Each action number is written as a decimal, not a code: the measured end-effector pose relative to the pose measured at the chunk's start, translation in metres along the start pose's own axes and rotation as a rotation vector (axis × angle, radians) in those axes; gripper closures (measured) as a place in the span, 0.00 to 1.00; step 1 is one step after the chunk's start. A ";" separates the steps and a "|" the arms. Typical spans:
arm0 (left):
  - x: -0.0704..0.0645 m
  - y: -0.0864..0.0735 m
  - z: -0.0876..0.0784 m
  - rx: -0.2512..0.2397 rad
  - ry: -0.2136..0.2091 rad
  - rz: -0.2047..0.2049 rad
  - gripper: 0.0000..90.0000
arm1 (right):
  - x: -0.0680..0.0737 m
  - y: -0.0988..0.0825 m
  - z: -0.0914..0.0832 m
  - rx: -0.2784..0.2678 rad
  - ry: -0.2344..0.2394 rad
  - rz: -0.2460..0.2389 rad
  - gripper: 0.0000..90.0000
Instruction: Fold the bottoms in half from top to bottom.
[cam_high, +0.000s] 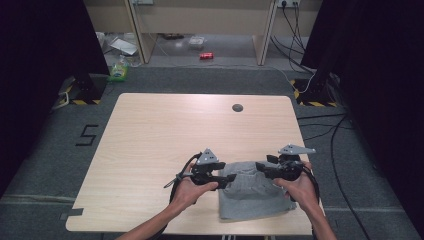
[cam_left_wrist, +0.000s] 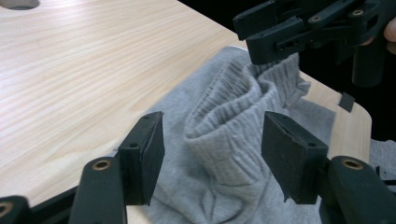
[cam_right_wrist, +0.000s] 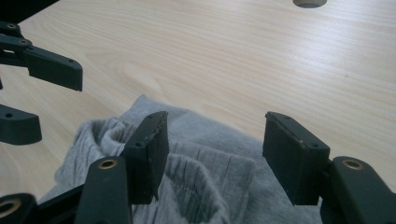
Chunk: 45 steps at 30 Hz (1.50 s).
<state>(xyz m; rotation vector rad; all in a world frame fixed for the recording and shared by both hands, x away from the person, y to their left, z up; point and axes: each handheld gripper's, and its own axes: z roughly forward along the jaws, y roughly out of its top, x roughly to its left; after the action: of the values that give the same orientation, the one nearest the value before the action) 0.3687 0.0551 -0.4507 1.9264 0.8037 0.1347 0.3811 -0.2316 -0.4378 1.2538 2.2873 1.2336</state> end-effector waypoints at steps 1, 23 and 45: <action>0.002 0.001 0.000 -0.001 0.006 -0.003 0.43 | 0.000 0.001 0.002 0.008 -0.005 -0.001 0.46; 0.005 -0.003 0.007 0.033 0.012 -0.018 0.41 | 0.021 -0.042 -0.029 0.083 0.106 -0.064 0.86; -0.035 -0.029 0.023 0.124 -0.047 0.096 0.40 | 0.032 -0.062 -0.031 0.089 0.045 -0.073 0.68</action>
<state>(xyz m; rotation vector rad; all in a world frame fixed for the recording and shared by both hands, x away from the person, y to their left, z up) 0.3375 0.0256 -0.4775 2.0788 0.7026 0.1000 0.3091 -0.2400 -0.4614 1.1715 2.4223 1.1586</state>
